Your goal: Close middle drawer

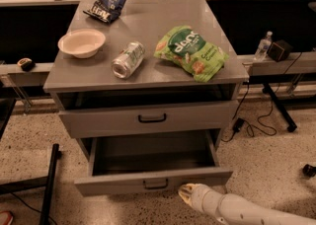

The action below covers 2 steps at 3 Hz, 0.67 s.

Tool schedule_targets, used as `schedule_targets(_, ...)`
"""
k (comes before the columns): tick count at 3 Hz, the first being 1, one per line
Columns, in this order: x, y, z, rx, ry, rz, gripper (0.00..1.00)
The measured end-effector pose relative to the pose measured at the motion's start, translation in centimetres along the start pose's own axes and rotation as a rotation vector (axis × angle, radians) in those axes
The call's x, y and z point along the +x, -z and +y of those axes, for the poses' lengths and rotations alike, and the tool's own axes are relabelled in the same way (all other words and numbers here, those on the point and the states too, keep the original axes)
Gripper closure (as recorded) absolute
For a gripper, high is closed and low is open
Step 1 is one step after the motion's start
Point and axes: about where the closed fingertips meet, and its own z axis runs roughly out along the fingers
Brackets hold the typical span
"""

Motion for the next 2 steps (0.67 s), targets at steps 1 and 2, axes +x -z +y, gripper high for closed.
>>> schedule_targets(1,0.9,-2.6,-2.7,0.086,-0.018,-0.021,1.00)
schedule_targets(2,2.2,-5.7,-6.9,0.133,-0.096,-0.126,1.00)
